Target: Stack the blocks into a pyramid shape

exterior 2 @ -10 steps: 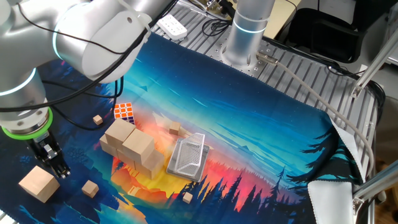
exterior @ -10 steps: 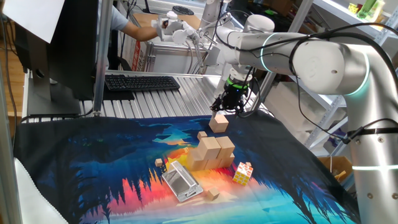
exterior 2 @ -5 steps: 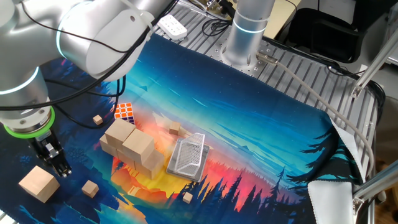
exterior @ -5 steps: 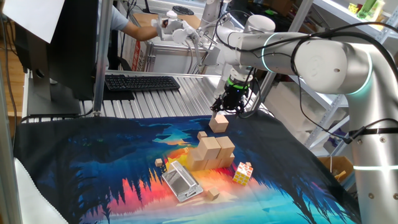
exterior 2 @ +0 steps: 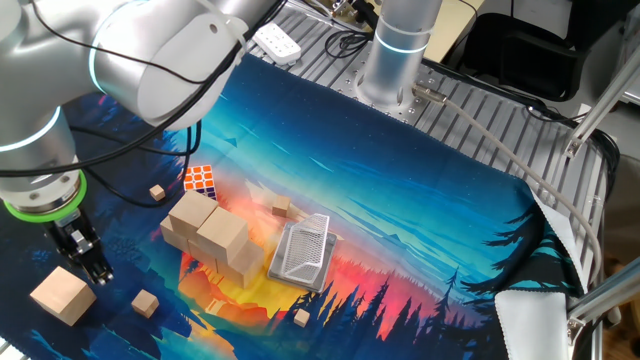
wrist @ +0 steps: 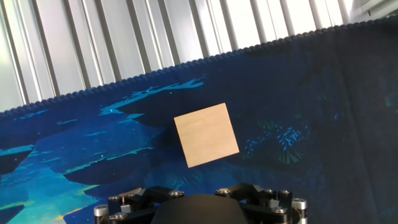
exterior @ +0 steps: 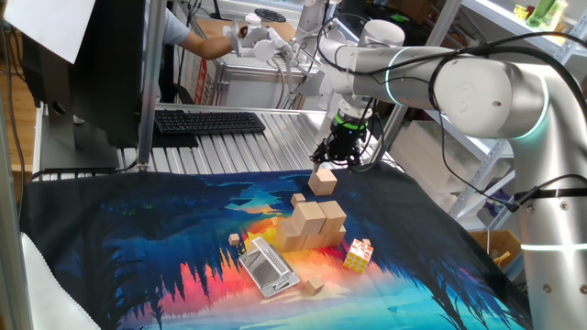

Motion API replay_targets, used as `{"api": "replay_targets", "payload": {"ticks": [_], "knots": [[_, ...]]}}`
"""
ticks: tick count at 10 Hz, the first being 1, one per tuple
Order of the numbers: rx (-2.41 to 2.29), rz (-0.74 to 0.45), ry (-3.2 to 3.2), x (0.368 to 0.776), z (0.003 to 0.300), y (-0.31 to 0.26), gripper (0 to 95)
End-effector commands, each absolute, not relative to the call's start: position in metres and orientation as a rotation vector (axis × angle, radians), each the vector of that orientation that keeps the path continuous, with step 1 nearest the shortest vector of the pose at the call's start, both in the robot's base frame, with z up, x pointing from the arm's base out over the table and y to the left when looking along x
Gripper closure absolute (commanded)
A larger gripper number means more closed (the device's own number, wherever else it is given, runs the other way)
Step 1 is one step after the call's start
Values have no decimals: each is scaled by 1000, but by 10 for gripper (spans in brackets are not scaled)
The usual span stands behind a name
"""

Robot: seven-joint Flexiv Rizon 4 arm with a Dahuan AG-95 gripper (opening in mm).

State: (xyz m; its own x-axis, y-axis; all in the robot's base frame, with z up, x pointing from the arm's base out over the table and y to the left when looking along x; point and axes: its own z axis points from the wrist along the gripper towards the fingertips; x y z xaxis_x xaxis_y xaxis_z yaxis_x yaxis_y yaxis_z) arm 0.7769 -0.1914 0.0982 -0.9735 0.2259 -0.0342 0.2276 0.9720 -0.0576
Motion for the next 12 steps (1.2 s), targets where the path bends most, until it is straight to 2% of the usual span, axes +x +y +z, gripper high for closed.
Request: {"api": "replay_targets", "payload": {"ticks": [1, 12], "knots": [[355, -93, 3095, 777, 98, -192, 0], [412, -64, 3089, 778, 92, -187, 0]]}}
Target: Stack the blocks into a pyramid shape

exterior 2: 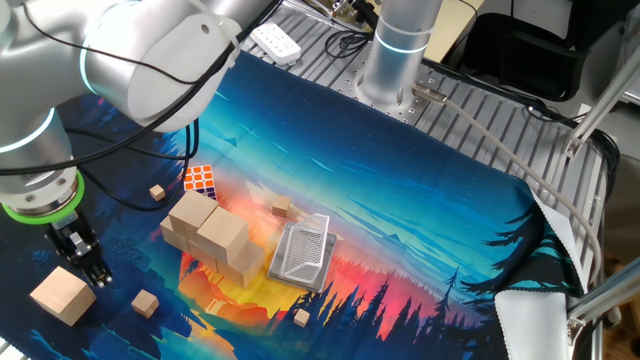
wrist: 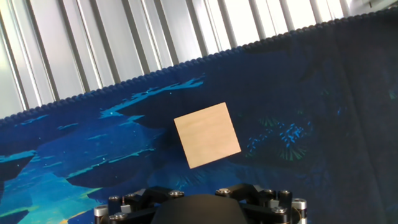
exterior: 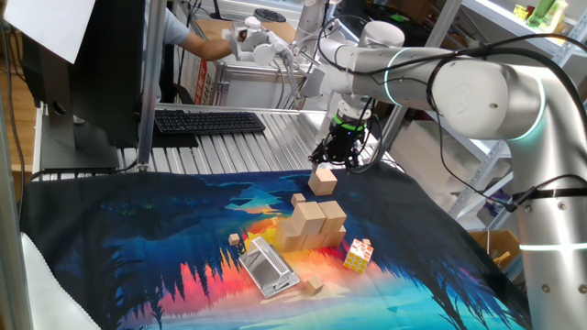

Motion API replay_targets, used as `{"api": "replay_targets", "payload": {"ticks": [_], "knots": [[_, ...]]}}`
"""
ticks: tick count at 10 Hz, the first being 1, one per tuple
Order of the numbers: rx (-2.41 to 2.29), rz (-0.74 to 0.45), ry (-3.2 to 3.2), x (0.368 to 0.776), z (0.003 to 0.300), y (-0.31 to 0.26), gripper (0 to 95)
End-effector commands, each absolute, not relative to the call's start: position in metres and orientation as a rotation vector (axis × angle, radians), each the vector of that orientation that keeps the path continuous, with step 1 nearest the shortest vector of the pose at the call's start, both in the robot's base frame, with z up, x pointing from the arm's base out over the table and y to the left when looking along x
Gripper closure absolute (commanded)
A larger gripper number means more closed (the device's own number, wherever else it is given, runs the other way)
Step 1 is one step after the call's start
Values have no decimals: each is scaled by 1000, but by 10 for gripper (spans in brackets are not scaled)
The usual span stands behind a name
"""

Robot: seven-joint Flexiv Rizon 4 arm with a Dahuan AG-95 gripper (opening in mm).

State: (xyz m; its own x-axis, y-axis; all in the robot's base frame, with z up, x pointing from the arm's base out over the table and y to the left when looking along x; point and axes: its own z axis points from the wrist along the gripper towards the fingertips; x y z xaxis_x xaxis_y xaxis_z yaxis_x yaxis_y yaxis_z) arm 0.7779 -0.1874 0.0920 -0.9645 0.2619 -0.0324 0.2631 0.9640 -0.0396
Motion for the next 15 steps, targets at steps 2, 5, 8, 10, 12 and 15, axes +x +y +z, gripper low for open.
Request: {"api": "replay_targets", "payload": {"ticks": [2, 5, 8, 10, 12, 15], "knots": [[409, -61, 3090, 778, 91, -188, 0], [400, -62, 3094, 778, 90, -188, 0], [430, -61, 3089, 779, 94, -183, 0], [451, -64, 3083, 780, 98, -178, 0], [465, -60, 3074, 780, 98, -176, 0], [477, -63, 3062, 781, 100, -174, 0]]}}
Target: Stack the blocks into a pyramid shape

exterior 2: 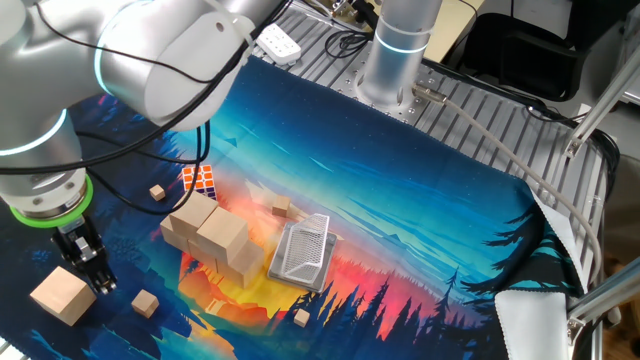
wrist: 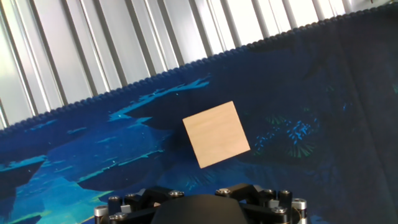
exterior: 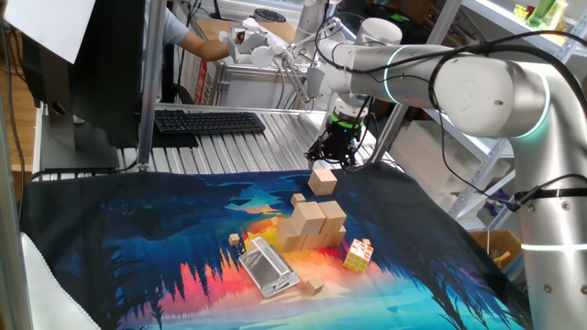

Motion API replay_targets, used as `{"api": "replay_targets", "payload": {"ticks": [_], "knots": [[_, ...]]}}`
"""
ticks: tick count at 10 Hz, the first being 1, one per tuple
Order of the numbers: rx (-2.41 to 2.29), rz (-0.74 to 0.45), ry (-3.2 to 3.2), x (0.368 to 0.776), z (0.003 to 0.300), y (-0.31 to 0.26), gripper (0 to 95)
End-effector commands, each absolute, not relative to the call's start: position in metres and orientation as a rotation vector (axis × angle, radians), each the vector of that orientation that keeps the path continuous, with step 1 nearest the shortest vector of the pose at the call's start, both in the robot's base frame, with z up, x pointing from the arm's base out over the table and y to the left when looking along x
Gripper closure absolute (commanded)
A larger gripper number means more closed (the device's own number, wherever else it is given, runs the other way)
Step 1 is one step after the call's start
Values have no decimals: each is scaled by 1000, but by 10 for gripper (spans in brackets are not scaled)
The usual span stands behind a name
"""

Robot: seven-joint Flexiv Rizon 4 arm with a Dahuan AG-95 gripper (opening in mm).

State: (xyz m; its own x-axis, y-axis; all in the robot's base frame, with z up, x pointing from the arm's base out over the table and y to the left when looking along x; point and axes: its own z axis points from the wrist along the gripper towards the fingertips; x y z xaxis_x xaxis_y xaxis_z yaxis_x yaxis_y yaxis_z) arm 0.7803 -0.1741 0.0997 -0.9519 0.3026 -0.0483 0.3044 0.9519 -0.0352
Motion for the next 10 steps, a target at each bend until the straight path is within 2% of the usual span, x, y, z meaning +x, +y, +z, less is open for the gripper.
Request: {"api": "replay_targets", "payload": {"ticks": [1, 10], "knots": [[483, -61, 3059, 781, 100, -174, 0], [478, -57, 3050, 781, 99, -174, 0]]}}
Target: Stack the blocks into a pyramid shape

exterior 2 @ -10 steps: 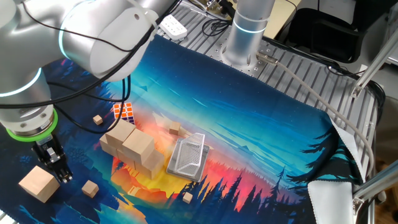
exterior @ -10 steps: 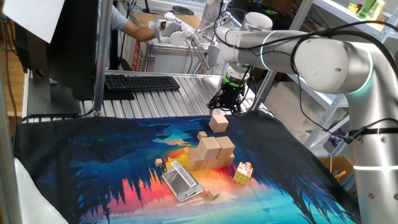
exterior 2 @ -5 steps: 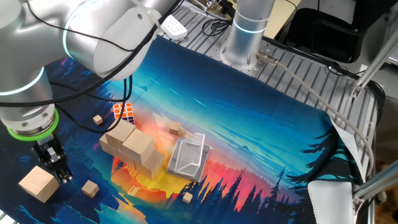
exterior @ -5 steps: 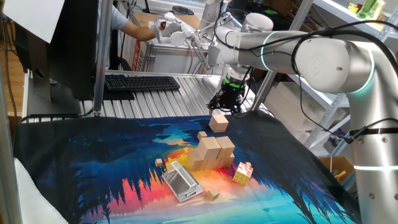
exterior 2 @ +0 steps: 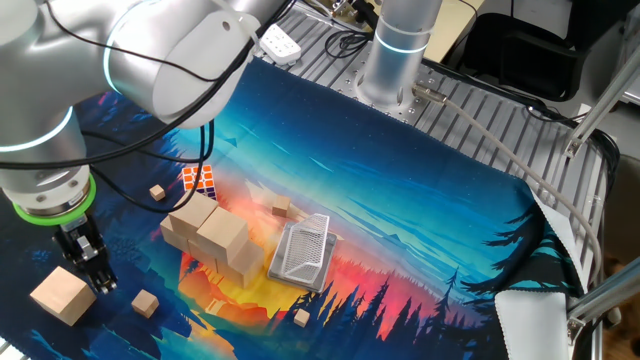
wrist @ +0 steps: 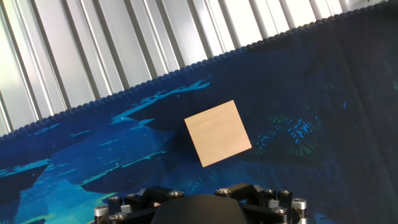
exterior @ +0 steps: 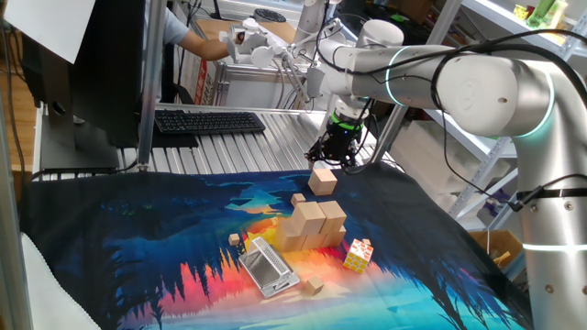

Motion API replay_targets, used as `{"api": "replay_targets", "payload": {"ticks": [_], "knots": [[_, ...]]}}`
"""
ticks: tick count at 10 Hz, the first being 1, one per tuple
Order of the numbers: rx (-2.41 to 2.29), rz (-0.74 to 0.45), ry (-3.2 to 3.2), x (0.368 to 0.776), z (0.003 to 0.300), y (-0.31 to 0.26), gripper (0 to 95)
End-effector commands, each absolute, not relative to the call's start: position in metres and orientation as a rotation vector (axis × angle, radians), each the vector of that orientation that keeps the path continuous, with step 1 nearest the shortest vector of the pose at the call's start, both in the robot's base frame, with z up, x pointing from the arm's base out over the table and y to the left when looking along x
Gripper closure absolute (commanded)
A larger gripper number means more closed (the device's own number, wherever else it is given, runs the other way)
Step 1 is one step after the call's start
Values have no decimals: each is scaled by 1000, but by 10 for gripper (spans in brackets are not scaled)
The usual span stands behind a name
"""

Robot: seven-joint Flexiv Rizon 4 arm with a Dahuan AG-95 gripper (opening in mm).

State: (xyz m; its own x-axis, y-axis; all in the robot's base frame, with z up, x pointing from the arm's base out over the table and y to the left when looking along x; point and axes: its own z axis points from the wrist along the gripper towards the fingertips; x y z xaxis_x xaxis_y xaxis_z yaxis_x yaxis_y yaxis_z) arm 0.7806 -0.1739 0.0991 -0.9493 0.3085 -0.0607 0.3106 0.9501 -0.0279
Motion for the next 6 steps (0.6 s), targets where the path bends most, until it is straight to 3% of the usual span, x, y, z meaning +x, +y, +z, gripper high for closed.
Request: {"api": "replay_targets", "payload": {"ticks": [1, 6], "knots": [[477, -57, 3050, 781, 98, -174, 0], [475, -57, 3053, 780, 94, -179, 0]]}}
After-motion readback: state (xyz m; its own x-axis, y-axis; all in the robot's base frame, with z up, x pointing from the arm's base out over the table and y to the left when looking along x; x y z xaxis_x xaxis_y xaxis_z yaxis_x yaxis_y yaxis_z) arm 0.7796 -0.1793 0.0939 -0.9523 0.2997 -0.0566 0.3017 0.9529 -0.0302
